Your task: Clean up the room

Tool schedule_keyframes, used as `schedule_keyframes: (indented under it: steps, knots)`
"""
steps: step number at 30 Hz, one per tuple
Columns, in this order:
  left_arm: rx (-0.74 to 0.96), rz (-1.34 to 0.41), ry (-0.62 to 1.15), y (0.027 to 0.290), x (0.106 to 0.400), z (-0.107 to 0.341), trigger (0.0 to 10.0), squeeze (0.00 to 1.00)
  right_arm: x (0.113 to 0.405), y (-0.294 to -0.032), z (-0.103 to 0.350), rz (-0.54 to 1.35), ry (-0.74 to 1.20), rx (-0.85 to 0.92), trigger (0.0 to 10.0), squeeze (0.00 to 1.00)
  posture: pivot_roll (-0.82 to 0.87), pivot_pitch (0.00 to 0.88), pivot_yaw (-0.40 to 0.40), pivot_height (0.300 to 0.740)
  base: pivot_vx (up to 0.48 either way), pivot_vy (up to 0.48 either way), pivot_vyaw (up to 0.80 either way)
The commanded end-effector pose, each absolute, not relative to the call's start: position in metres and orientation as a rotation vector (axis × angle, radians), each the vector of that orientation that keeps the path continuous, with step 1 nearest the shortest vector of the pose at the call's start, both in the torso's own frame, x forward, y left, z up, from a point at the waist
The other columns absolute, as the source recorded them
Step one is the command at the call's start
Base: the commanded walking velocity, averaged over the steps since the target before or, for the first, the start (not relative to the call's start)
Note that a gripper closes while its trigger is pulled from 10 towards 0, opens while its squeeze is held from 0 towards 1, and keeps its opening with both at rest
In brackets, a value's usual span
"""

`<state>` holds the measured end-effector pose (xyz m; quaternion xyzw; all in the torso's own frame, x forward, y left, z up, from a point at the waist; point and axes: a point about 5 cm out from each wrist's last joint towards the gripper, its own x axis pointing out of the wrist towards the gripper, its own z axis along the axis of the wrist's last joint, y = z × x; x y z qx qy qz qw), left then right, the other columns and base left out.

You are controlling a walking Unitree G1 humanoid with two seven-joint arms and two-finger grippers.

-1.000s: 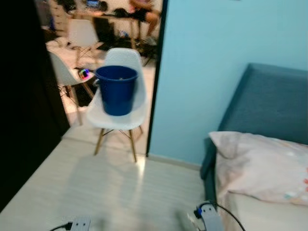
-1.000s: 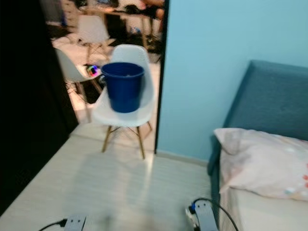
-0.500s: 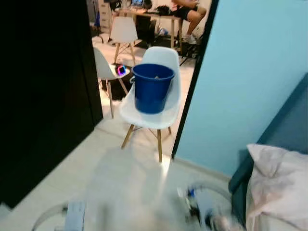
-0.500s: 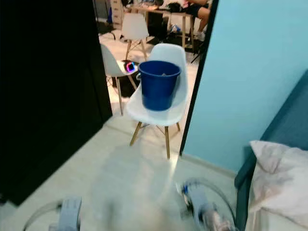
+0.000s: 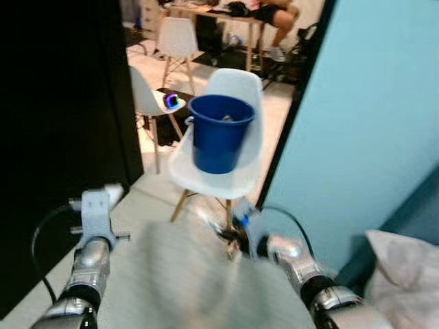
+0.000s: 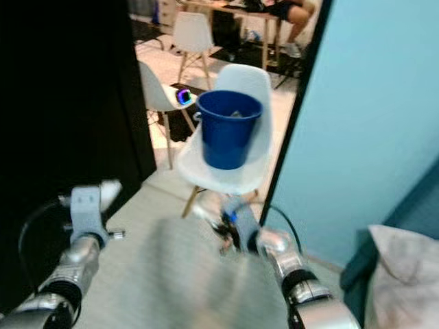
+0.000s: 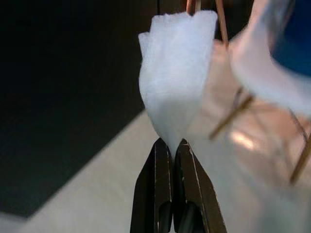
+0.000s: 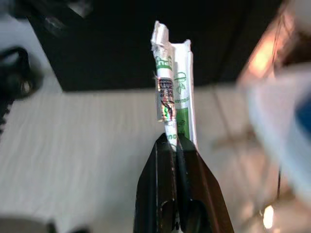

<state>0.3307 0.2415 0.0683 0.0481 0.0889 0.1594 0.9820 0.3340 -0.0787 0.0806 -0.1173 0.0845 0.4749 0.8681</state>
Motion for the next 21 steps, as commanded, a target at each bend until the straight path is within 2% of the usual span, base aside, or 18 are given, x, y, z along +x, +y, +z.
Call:
schedule_keyframes:
  steps: [1, 3, 13, 18, 21]
  knots:
    - [0.102, 0.294, 0.15, 0.233, 0.336, 0.074, 10.0, 0.0, 0.332, -0.081, 0.079, 1.01, 0.177, -0.247, 10.0, 0.0, 0.1, 0.0, -0.068, 0.74, 0.48, 0.0, 0.0]
    - [0.111, 0.28, 0.102, 0.226, 0.343, 0.085, 10.0, 0.0, 0.338, -0.074, 0.095, 1.023, 0.103, -0.204, 10.0, 0.0, 0.1, 0.0, -0.066, 0.74, 0.48, 0.0, 0.0]
    - [0.091, 0.23, 0.014, 0.217, 0.354, 0.106, 10.0, 0.0, 0.348, -0.069, 0.12, 1.004, -0.006, -0.195, 10.0, 0.0, 0.1, 0.0, -0.057, 0.74, 0.48, 0.0, 0.0]
    - [0.085, 0.115, -0.067, 0.198, 0.364, 0.126, 10.0, 0.0, 0.355, -0.065, 0.142, 0.992, -0.086, -0.156, 10.0, 0.0, 0.09, 0.0, -0.054, 0.74, 0.48, 0.0, 0.0]
    - [0.077, 0.106, -0.078, 0.195, 0.365, 0.129, 10.0, 0.0, 0.357, -0.066, 0.145, 0.977, -0.099, -0.143, 10.0, 0.0, 0.09, 0.0, -0.054, 0.74, 0.48, 0.0, 0.0]
